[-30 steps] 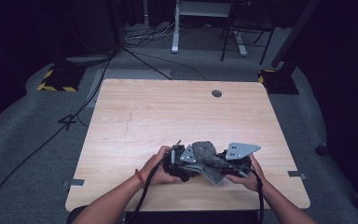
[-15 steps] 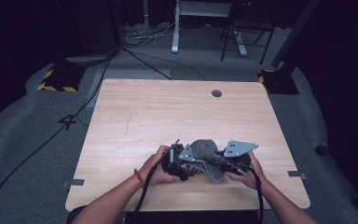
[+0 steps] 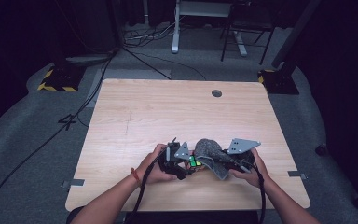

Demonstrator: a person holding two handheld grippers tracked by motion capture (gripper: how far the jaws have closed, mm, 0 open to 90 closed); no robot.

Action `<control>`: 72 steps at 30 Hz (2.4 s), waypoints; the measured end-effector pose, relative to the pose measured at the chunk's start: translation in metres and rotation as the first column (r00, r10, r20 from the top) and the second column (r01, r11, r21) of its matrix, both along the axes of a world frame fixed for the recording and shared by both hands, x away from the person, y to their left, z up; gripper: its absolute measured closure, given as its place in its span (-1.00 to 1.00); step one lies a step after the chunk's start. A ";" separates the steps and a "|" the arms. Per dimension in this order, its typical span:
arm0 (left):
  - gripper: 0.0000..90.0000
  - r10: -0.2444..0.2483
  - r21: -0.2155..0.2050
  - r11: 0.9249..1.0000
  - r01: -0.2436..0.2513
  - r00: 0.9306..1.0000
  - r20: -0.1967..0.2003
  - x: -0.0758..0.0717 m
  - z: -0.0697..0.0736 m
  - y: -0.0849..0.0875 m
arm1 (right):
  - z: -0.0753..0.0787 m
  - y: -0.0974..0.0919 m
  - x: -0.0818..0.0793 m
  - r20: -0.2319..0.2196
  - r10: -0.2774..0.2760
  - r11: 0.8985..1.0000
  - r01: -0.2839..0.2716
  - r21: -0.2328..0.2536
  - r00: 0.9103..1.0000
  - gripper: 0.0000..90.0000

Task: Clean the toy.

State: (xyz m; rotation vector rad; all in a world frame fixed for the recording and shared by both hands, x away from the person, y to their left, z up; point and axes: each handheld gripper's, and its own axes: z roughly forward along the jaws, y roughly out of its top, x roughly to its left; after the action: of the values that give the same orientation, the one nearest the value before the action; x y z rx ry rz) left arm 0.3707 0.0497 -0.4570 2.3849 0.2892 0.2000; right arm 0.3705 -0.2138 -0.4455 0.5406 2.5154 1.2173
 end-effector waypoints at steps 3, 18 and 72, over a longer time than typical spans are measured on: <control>-0.24 -0.005 -0.017 1.000 0.005 1.000 0.004 -0.001 0.004 0.002 | -0.002 -0.002 0.001 -0.009 -0.007 1.000 0.007 -0.008 1.000 0.66; -0.24 -0.072 0.017 0.997 0.072 0.997 -0.009 -0.006 -0.004 -0.013 | 0.020 0.020 -0.023 0.046 0.106 0.989 -0.110 0.094 0.993 0.66; -0.28 -0.100 -0.006 0.995 0.100 0.995 0.011 -0.006 -0.001 -0.009 | 0.015 0.007 -0.015 -0.021 0.167 0.965 -0.159 0.210 0.986 0.68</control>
State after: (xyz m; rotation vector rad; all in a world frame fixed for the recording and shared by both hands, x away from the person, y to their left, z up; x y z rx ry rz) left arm 0.3650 0.0406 -0.4578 2.3844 0.1651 0.1648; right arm 0.3557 -0.2066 -0.4301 0.4134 2.5210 1.5576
